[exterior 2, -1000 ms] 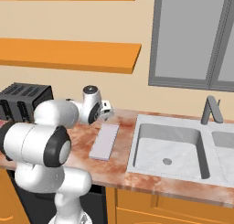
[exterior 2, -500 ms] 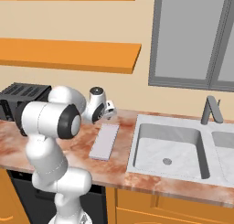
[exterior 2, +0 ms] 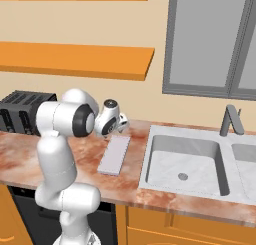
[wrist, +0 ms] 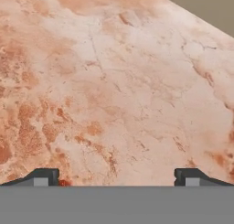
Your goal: The ice cube tray has been filled with water. Take the tray and place it in the freezer to make ice. Close the freezer door after placing the tray.
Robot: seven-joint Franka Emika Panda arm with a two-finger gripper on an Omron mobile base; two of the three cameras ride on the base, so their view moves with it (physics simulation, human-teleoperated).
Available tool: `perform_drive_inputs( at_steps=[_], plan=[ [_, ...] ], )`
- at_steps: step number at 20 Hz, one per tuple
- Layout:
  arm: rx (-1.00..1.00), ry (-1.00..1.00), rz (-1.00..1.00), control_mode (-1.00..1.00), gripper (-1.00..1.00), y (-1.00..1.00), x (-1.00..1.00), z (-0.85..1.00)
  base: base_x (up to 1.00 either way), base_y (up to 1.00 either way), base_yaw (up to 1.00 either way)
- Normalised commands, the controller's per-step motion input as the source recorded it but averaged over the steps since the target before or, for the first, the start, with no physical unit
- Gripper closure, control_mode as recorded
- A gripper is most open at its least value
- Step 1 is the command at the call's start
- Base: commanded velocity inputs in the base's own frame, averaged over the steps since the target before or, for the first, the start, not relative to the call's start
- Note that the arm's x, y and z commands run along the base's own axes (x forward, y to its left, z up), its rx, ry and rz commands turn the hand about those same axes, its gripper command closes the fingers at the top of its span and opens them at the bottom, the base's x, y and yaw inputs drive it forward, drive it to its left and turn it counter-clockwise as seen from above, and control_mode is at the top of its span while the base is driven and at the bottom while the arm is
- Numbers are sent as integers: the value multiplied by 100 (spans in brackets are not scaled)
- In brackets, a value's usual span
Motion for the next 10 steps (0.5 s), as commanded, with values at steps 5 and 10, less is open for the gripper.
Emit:
perform_drive_inputs(
  at_steps=[5,10],
  plan=[
    [0,2,5,-100,-100,0,23,-26,0,0,0],
    [0,4,1,-100,-100,0,0,-28,0,0,0]
  ],
)
